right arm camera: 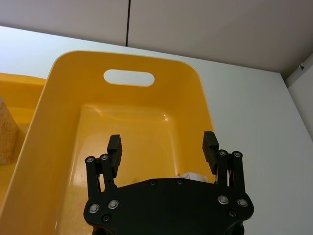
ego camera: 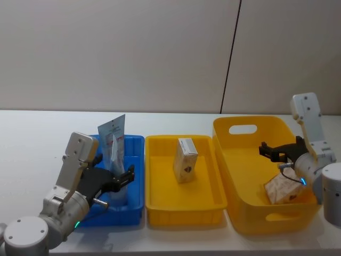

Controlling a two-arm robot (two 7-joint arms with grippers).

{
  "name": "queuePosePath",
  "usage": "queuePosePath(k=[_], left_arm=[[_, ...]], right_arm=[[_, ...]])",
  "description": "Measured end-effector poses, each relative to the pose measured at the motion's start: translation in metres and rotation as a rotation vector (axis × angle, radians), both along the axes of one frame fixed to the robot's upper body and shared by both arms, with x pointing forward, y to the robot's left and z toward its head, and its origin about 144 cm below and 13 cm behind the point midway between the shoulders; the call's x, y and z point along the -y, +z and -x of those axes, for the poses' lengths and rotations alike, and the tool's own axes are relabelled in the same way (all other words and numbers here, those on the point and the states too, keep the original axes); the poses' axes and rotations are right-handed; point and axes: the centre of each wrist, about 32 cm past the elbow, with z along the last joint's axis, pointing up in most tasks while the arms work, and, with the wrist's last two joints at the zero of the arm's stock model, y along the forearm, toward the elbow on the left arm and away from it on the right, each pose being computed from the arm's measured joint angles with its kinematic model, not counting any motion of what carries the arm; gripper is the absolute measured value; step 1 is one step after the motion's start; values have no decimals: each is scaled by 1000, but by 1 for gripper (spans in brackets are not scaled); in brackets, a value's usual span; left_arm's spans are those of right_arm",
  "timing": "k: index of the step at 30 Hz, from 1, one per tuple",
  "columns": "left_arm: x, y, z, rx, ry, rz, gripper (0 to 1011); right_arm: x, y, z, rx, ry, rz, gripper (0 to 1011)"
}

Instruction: Bimanual collaborative sorting of washing and personal care products

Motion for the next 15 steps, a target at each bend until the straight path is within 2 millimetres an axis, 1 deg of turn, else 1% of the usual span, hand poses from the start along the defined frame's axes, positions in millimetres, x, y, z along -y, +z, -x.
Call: queuePosePath(k=[15], left_arm=[[3,2,-1,-8,-2,-19,1001]], right_arm=[[0,0,0,0,0,0,1003]])
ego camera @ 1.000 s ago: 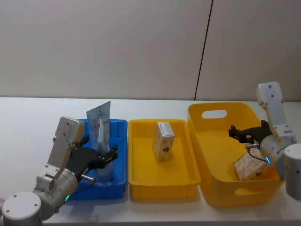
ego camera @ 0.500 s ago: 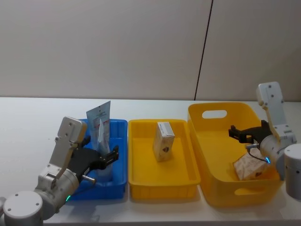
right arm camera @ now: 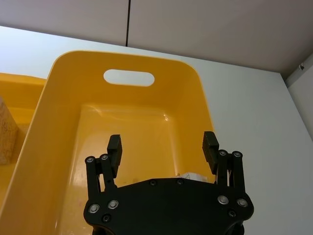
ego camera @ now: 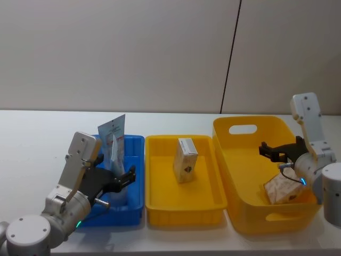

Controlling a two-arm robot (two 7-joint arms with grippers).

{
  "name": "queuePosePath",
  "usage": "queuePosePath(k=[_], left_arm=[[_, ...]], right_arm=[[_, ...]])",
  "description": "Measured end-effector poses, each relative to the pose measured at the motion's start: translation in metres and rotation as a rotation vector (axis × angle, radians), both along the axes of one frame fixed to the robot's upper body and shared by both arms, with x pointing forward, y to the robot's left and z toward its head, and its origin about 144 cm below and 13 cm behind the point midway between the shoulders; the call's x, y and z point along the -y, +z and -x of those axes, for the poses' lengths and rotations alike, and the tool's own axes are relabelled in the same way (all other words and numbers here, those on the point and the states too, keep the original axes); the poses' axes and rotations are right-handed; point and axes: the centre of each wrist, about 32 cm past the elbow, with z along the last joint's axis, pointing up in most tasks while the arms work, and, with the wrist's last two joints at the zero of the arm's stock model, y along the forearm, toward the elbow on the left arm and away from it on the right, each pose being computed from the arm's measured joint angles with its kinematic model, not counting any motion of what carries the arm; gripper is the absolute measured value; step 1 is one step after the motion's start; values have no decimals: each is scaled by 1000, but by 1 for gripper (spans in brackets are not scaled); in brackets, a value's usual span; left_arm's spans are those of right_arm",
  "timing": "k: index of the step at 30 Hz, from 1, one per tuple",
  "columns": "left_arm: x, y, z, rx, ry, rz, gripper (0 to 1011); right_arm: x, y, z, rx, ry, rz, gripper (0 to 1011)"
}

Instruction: Bimanual collaborative sorting of washing and personal care products

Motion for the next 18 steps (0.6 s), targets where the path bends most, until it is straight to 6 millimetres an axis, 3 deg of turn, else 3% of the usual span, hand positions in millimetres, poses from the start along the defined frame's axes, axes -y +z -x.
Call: queuePosePath(k=[5,14,18], left_arm=[[0,0,0,-1,0,-2,919],[1,1,0,-2,0,-5,672],[1,1,0,-2,0,-6,507]], right_arm=[[0,0,0,0,0,0,1003],[0,0,0,0,0,0,1004],[0,0,0,0,0,0,1003]])
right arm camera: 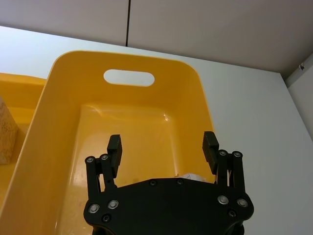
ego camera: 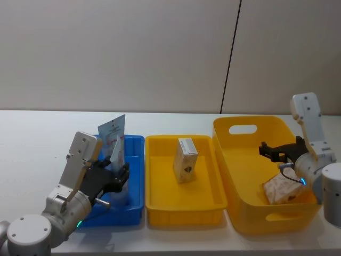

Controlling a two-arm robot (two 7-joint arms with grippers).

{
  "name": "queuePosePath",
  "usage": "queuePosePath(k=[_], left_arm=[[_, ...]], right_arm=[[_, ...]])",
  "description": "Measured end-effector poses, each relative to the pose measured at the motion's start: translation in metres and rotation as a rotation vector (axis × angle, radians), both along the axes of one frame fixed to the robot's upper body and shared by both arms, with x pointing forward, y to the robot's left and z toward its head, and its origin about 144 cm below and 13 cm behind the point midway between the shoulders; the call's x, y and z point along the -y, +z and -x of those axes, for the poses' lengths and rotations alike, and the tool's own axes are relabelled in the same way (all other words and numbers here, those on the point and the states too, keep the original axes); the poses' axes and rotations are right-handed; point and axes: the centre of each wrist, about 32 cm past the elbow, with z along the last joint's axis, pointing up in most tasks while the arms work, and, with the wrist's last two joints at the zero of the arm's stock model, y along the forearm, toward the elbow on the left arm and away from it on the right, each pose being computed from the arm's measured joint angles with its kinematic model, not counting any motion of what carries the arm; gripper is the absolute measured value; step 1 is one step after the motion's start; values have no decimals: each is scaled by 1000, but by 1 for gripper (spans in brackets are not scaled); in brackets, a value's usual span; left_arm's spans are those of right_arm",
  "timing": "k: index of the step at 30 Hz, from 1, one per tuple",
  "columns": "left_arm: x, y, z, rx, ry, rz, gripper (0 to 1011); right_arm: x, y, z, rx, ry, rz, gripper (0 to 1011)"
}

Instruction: Bimanual collaborative sorting of washing and personal care products

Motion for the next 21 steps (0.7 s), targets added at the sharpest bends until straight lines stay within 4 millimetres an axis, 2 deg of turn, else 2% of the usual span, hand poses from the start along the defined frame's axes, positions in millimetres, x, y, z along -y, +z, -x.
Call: queuePosePath(k=[2,3,7,21], left_arm=[[0,0,0,0,0,0,474],[0,0,0,0,0,0,414],[0,0,0,0,0,-1,316],[-1,1,1,0,0,-1,234]], right_arm=[[0,0,0,0,0,0,1003],[0,0,0,0,0,0,1003],[0,0,0,0,0,0,1003],[0,0,0,0,0,0,1003]])
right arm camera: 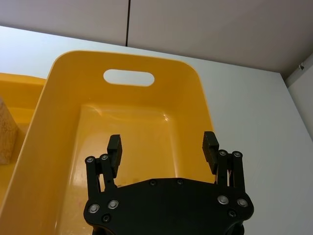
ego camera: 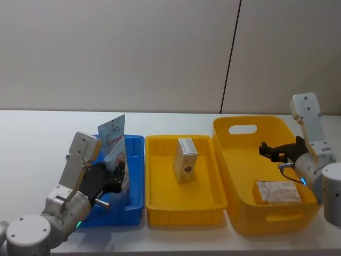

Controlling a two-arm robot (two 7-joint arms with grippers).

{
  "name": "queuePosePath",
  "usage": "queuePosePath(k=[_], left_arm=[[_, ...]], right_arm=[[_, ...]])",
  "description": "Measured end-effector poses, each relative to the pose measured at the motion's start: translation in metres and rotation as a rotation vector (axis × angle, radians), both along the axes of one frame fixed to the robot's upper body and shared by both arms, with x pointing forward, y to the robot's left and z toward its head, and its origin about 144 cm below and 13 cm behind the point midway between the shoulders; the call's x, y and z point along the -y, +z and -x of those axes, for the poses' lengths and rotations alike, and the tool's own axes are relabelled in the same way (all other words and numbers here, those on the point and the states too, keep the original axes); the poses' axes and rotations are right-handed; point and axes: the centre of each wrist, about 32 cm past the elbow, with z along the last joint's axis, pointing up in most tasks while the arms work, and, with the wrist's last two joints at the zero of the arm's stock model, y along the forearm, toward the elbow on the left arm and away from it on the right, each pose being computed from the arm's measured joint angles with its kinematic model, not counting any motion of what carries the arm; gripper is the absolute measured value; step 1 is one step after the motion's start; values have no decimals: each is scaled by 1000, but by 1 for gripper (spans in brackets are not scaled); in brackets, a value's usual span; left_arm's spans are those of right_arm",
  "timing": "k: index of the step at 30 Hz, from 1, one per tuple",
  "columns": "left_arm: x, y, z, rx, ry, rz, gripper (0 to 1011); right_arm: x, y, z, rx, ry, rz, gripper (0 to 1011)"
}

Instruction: Bimanual collaborative sorting of washing and personal care products

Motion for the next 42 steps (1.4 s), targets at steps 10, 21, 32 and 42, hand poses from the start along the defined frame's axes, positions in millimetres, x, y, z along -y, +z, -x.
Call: queuePosePath(k=[10,21,32,42], left_arm=[[-5,12,8,10,11,1,223],[-9,43,24,75,47,-1,223],[-14,66,29,142,19,12,223],[-21,73,15,206,-88,53,223]], right_arm=[[0,0,0,0,0,0,1003],[0,0,0,0,0,0,1003],[0,0,0,1,1,0,1003],[-5,4,-8,32,54,17,1003]])
